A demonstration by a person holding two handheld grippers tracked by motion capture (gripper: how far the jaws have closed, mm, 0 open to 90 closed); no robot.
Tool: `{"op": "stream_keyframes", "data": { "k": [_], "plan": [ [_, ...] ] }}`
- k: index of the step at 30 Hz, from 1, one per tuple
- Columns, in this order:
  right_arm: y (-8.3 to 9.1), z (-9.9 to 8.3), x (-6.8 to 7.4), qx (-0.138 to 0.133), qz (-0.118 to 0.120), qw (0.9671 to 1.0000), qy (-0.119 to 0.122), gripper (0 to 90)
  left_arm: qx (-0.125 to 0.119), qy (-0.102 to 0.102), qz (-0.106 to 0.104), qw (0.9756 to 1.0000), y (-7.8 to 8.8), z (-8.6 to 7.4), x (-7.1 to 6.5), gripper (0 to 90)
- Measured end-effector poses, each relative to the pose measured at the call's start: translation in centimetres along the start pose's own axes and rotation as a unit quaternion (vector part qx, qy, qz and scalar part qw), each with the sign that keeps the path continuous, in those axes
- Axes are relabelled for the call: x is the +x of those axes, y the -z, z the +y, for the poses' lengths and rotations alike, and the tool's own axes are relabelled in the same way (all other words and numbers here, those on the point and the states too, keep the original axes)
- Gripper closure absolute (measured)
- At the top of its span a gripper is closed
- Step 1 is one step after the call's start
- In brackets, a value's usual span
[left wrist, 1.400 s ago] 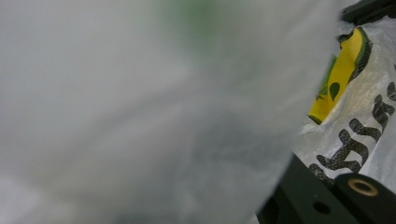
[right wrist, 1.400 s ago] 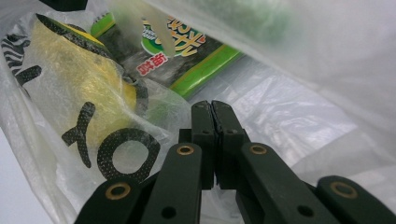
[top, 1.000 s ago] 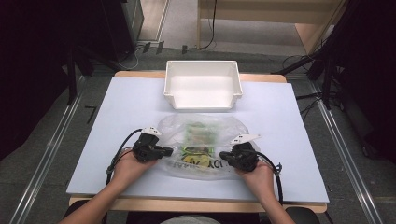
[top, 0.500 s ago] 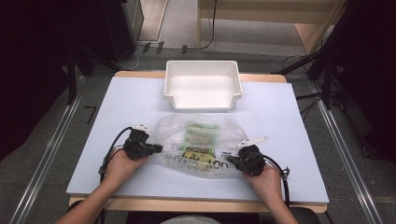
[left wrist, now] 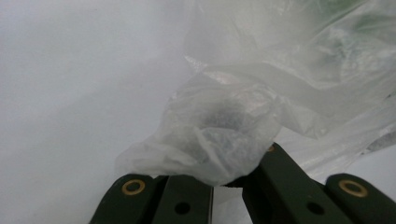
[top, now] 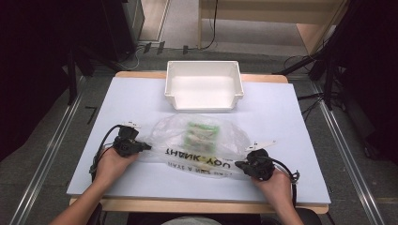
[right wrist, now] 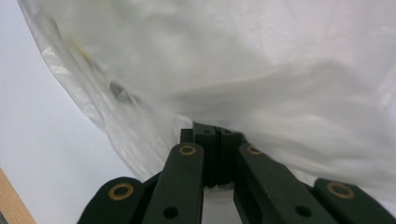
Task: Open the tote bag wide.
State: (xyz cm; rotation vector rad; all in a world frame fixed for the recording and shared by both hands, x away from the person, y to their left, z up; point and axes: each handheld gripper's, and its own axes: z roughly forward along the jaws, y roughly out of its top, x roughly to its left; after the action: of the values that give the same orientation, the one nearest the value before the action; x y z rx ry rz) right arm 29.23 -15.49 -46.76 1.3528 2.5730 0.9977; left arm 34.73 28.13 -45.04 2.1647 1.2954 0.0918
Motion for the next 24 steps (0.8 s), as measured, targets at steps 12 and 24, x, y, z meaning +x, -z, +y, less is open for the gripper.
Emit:
{"op": "stream_keyframes", "data": {
  "k": [12, 24],
  "plan": [
    [0.52, -0.61, -0.67, -0.007, -0.011, 0.9999, 0.004, 90.0, -0.003, 0.0, 0.013, 0.9999, 0.23, 0.06, 0.76, 90.0],
    [0.98, -1.11, -0.97, -0.008, -0.023, 0.9996, 0.011, 90.0, -0.009, -0.005, 0.021, 0.9997, 0.25, 0.01, 0.85, 90.0]
  ]
}}
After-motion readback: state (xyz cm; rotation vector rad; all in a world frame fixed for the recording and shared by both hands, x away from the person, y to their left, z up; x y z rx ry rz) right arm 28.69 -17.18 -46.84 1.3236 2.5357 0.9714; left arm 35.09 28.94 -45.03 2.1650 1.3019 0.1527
